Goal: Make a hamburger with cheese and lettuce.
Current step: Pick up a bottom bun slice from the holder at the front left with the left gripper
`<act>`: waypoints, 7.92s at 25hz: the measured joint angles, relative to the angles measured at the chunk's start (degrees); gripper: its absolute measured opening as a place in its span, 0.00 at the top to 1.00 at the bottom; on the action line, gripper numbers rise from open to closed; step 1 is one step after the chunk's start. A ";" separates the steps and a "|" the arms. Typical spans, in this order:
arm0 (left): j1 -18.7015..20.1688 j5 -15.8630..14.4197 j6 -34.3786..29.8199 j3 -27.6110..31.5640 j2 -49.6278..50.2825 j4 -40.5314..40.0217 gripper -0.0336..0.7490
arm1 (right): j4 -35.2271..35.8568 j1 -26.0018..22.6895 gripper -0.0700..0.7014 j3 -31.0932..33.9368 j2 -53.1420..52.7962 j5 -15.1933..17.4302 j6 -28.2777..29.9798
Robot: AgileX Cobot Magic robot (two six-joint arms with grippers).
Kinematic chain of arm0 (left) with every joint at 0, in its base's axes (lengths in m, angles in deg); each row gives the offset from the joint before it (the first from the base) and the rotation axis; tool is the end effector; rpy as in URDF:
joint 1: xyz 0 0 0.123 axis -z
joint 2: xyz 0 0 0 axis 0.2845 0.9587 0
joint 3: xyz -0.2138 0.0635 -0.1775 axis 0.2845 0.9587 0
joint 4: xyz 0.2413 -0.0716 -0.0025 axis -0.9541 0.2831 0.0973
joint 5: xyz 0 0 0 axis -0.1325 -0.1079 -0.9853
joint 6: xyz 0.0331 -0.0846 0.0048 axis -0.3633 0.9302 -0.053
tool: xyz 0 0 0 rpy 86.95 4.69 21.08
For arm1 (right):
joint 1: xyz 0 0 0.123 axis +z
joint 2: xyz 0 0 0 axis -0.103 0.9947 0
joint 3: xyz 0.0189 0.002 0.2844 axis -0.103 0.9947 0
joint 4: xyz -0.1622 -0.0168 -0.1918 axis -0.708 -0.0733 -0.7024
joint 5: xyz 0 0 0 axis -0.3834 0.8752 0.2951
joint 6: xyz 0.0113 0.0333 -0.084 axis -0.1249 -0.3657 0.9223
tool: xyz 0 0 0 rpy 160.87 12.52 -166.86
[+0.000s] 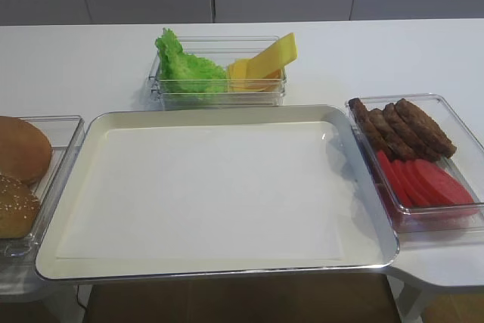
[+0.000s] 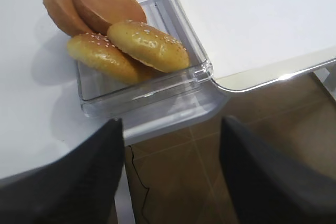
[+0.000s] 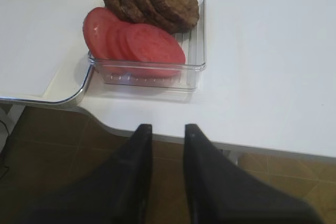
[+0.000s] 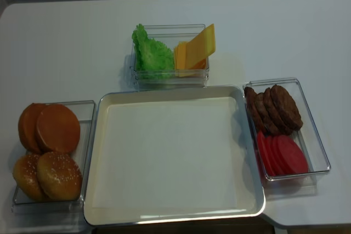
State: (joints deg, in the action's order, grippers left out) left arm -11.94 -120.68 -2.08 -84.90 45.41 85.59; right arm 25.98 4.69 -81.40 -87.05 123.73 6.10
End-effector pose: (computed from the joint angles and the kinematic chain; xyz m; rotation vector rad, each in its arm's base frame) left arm -0.0122 -0.0044 0.2646 0.2216 2.1512 -0.0571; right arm -0.0087 0.0006 0.2625 -0.2008 2.1375 0.1395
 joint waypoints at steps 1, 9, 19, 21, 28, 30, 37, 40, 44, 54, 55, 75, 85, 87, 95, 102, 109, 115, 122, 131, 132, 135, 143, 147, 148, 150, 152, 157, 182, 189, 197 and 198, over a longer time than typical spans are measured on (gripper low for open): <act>0.00 0.00 0.00 0.00 0.00 0.00 0.41 | 0.00 0.00 0.68 0.00 0.00 0.00 0.00; 0.00 0.00 0.00 0.00 0.00 0.00 0.41 | 0.00 0.00 0.68 0.00 0.00 0.00 0.00; 0.00 0.00 0.24 -0.29 0.00 0.00 0.42 | 0.00 0.00 0.68 0.00 0.00 0.00 0.00; 0.00 -0.10 1.26 -1.23 0.00 -0.11 0.42 | 0.00 0.00 0.68 0.00 0.00 0.00 0.00; 0.00 -3.39 4.67 -5.26 1.74 -5.10 0.42 | 0.00 0.00 0.68 0.00 0.00 0.00 0.00; 0.00 -3.91 5.61 -6.95 4.43 -6.47 0.42 | 0.00 0.00 0.68 0.00 0.00 0.00 0.00; 0.00 -4.42 7.18 -12.51 13.78 -7.35 0.42 | 0.00 0.00 0.68 0.00 0.00 0.00 0.00; 0.00 -4.78 7.54 -14.32 17.84 -7.35 0.42 | 0.00 0.00 0.68 0.00 0.00 0.00 0.00; 0.00 -4.83 7.69 -15.43 23.10 -7.21 0.42 | 0.00 0.00 0.68 0.00 0.00 0.00 0.00; 0.00 -4.72 7.65 -17.24 32.91 -7.86 0.42 | 0.00 0.00 0.68 0.00 0.00 0.00 0.00; 0.00 -4.72 8.05 -17.68 34.21 -8.22 0.42 | 0.00 0.00 0.68 0.00 0.00 0.00 0.00; -14.62 -3.74 2.16 -38.12 66.11 2.13 0.42 | 0.00 0.00 0.68 0.00 0.00 0.00 0.00; -22.48 -3.40 -3.54 -39.39 78.05 5.74 0.42 | 0.00 0.00 0.68 0.00 0.00 0.00 0.00; -23.25 -3.30 -4.13 -39.92 80.04 6.29 0.42 | 0.00 0.00 0.68 0.00 0.00 0.00 0.00; -24.18 -2.82 -6.09 -44.91 86.67 7.77 0.42 | 0.00 0.00 0.68 0.00 0.00 0.00 0.00; -24.18 -2.71 -7.96 -45.13 90.04 8.42 0.42 | 0.00 0.00 0.68 0.00 0.00 0.00 0.00; -24.18 -2.59 -8.86 -45.13 92.14 9.30 0.42 | 0.00 0.00 0.68 0.00 0.00 0.00 0.00; -24.18 -2.48 -8.95 -45.25 93.97 9.39 0.42 | 0.00 0.00 0.68 0.00 0.00 0.00 0.00; -24.18 -2.36 -9.19 -45.25 96.58 9.39 0.42 | 0.00 0.00 0.68 0.00 0.00 0.00 0.00; -24.18 -2.27 -9.19 -45.25 96.95 9.52 0.42 | 0.00 0.00 0.68 0.00 0.00 0.00 0.00; -24.28 -2.27 -9.19 -45.25 96.95 9.52 0.42 | 0.00 0.00 0.68 0.00 0.00 0.00 0.00; -24.26 -2.27 -9.19 -45.25 96.95 9.64 0.42 | 0.00 0.00 0.68 0.00 0.00 0.00 0.00; -24.26 -2.27 -9.19 -45.25 96.95 9.64 0.43 | 0.00 0.00 0.68 0.00 0.00 0.00 0.00; -24.26 -2.27 -9.19 -45.25 96.95 10.31 0.43 | 0.00 0.00 0.68 0.00 0.00 0.00 0.00; -24.31 -2.27 -9.19 -45.25 96.95 10.59 0.43 | 0.00 0.00 0.68 0.00 0.00 0.00 0.00; -24.31 -2.27 -9.19 -45.25 96.95 10.95 0.45 | 0.00 0.00 0.68 0.00 0.00 0.00 0.00; -24.31 -2.27 -9.19 -45.25 96.95 11.21 0.48 | 0.00 0.00 0.68 0.00 0.00 0.00 0.00; -24.31 -2.27 -9.19 -45.25 96.95 12.28 0.58 | 0.00 0.00 0.68 0.00 0.00 0.00 0.00; -24.31 -2.35 -8.37 -45.25 95.03 15.49 0.77 | 0.00 0.00 0.68 0.00 0.00 0.00 0.00; -24.31 -2.35 -7.82 -45.25 91.92 13.52 0.77 | -0.11 0.00 0.68 0.00 0.00 0.00 0.00; -24.31 -2.57 -7.61 -47.68 86.34 13.52 0.78 | -0.11 0.00 0.68 0.00 0.00 0.00 0.00; -24.31 -2.57 -7.61 -48.27 85.47 13.63 0.78 | -0.11 0.00 0.68 0.00 0.00 0.00 0.00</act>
State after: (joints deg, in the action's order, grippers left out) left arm -36.25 -123.25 -9.69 -133.17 130.88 99.22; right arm 25.87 4.69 -81.40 -87.05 123.73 6.10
